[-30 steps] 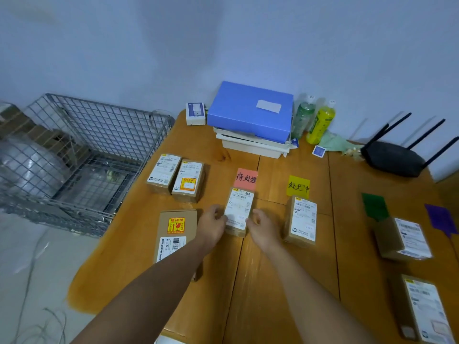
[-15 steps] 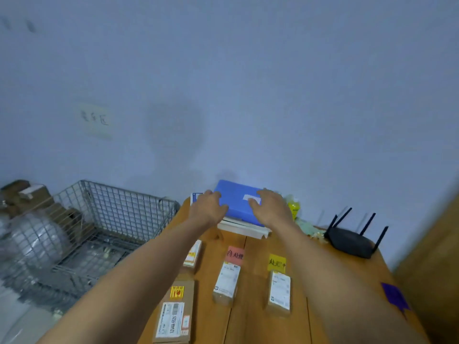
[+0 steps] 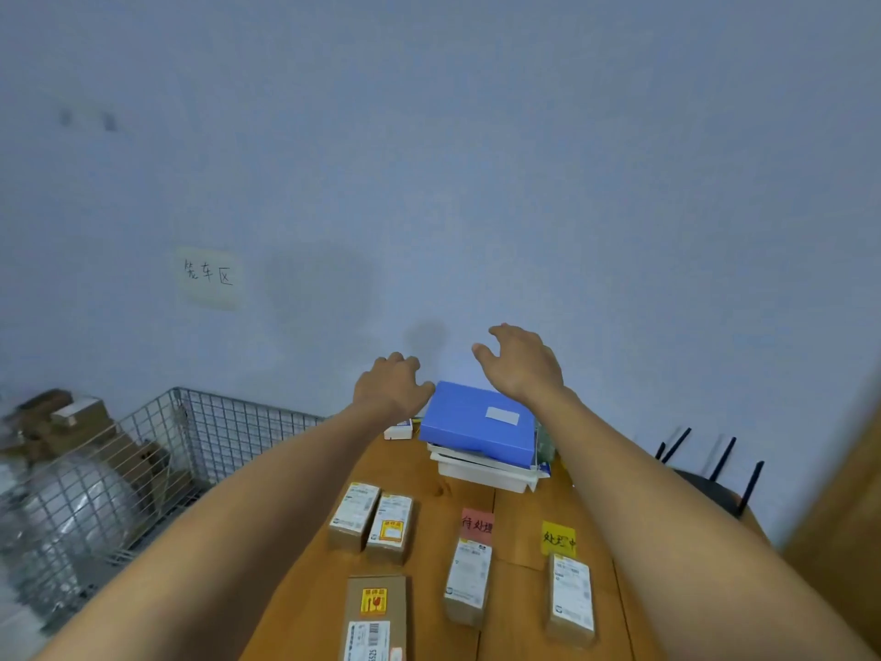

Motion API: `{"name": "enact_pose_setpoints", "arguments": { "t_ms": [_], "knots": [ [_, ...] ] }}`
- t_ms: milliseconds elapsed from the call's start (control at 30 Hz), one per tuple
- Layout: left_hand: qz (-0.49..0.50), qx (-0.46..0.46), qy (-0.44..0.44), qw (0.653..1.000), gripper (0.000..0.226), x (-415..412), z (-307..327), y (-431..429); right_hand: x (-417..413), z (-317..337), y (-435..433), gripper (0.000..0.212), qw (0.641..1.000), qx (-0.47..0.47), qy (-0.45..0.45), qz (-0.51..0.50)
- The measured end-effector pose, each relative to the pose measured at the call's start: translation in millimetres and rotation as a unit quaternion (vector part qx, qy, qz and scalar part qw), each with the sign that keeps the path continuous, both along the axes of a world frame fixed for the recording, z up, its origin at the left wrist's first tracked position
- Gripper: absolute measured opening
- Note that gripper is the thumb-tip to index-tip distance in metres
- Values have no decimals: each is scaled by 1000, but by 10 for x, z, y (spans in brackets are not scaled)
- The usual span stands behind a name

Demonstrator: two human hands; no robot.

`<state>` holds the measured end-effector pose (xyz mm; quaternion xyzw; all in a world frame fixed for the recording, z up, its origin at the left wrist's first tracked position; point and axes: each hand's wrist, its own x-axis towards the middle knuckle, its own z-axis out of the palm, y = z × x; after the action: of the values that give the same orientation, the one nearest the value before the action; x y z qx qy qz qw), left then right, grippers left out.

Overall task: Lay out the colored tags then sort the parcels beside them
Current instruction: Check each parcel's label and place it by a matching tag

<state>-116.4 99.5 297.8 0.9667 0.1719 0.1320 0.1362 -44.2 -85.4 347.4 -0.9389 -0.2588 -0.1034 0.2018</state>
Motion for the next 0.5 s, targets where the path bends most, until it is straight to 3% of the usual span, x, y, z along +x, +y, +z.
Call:
{"name": "enact_pose_setpoints", "arguments": {
  "t_ms": [500],
  "knots": [
    [-28,-45,75,996,55,227,-618,1901,58,-807,1754,59,993,38,106,-45]
  ]
}}
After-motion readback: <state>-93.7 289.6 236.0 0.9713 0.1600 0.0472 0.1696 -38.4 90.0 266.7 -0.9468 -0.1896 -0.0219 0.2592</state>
